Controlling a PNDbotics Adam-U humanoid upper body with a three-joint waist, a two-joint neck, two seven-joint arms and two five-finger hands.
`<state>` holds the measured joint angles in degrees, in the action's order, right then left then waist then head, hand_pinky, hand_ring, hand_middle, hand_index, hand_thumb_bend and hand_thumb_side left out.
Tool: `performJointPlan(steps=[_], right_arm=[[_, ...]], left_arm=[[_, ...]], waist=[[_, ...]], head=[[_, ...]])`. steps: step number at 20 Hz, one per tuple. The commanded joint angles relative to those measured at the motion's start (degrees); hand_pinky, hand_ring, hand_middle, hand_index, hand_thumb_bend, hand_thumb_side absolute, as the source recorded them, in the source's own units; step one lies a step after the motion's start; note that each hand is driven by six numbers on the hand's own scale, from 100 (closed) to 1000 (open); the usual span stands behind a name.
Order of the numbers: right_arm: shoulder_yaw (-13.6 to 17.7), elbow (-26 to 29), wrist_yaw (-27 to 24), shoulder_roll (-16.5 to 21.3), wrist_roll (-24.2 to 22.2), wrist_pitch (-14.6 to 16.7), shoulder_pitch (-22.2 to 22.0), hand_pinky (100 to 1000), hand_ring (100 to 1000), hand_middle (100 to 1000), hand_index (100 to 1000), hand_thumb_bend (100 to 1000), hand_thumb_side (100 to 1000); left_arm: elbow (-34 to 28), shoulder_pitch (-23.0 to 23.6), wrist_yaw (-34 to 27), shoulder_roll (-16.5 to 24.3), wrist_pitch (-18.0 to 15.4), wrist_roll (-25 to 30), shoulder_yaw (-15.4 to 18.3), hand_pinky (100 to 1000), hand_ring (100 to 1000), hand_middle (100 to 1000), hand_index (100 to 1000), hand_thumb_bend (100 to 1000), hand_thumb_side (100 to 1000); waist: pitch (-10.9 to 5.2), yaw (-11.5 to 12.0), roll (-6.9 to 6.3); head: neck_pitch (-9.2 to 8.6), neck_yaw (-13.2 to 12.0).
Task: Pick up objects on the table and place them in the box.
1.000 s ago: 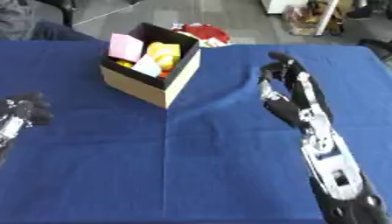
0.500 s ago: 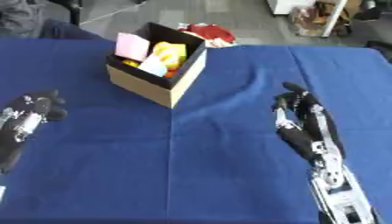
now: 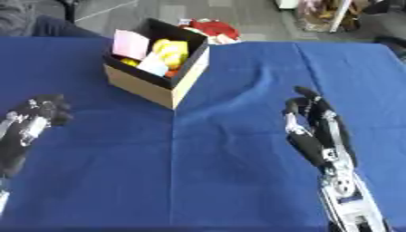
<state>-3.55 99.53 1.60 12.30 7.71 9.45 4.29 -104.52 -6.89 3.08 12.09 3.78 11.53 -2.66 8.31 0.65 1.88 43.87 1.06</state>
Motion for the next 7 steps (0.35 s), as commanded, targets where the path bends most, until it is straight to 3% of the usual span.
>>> performJointPlan(steps=[1,7], right_arm=[[0.2,1.2,0.5,0.4,0.2,0.0,0.8,850,613,600,838,100,207],[0.0,1.2,1.0,0.2,-0.1,-0.1,1.7,850,613,599,840,100,209]], left_arm=[[-0.8,-0.5,0.3,0.4,-0.2,-0.3,0.4,716,658,655,796,262,639],[-0.8,-0.3,0.2,-0.2,0.1,-0.6,0.5,715,652,650,791,249,640]], waist=[[0.55,-0.2,-0.37],[0.61,-0.2,-0.62]], head=[[0.24,-0.6],[0.24,-0.9]])
